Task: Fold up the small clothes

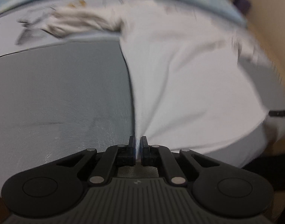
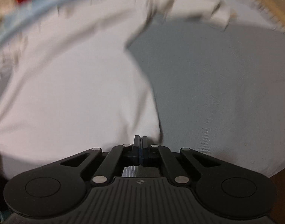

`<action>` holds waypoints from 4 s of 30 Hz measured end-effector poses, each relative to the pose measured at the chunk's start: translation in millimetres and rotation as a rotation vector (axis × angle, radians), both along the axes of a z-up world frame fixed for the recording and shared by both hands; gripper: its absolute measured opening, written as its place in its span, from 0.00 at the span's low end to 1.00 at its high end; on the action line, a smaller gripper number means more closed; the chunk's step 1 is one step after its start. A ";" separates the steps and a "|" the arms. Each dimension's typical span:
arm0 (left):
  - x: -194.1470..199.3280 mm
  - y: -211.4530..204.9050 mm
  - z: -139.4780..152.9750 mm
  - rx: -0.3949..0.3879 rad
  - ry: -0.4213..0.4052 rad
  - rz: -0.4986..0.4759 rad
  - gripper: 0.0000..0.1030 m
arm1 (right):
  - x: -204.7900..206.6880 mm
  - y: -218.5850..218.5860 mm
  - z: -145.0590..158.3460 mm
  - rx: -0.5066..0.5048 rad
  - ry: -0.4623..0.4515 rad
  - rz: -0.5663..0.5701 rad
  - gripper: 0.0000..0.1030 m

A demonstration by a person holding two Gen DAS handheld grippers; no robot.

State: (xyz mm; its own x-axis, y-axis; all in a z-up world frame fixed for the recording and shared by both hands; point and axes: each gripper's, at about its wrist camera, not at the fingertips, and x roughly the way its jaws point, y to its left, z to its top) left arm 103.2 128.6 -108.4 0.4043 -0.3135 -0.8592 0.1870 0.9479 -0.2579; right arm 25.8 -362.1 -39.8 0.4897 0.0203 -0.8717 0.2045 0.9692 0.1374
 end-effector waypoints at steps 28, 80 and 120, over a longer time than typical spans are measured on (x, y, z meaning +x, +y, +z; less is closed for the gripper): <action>-21.1 -4.8 13.9 0.048 -0.066 0.010 0.04 | -57.3 -14.8 83.6 -0.078 -0.391 -0.044 0.05; 157.0 64.6 100.5 0.067 -0.277 0.324 0.00 | 113.9 86.8 120.1 -0.086 -0.450 0.111 0.41; 224.0 260.0 3.3 -0.184 -0.186 1.024 0.43 | 246.2 135.9 33.2 -0.048 -0.147 0.242 0.34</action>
